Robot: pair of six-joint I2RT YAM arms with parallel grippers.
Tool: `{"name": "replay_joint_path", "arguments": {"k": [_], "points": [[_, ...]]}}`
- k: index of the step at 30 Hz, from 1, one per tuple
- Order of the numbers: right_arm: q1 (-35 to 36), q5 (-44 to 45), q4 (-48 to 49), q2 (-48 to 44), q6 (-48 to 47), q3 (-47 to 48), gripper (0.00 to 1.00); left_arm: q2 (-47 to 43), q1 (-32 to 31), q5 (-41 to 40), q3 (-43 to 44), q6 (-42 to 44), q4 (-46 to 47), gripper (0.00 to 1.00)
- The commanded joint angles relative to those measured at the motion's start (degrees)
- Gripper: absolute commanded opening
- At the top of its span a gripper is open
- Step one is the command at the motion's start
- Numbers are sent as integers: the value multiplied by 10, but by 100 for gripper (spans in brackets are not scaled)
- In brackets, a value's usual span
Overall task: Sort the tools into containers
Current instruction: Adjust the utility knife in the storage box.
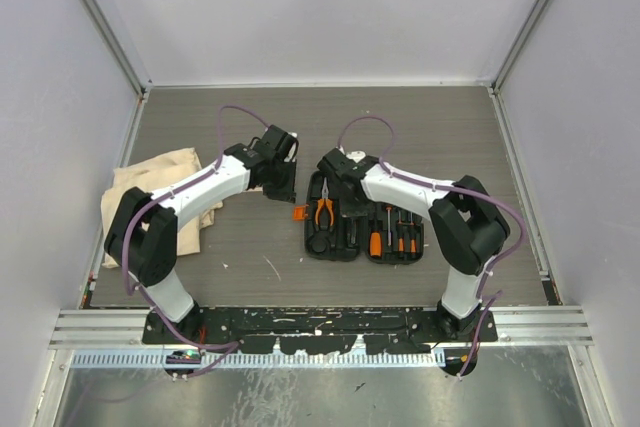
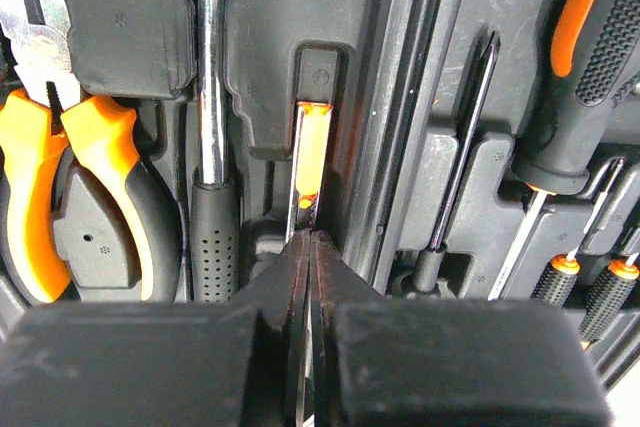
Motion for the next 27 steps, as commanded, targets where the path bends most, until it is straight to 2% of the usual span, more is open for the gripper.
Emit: {"name": "replay_joint_path", "arguments": {"k": [1, 13, 27], "points": [[9, -19, 15, 104, 0, -44, 3, 2, 4, 11, 22, 1, 3, 12], [20, -39, 37, 149, -4, -52, 4, 6, 4, 12, 22, 1, 3, 11], [21, -142, 139, 179, 13, -132, 4, 6, 4, 14, 20, -1, 3, 10]]}}
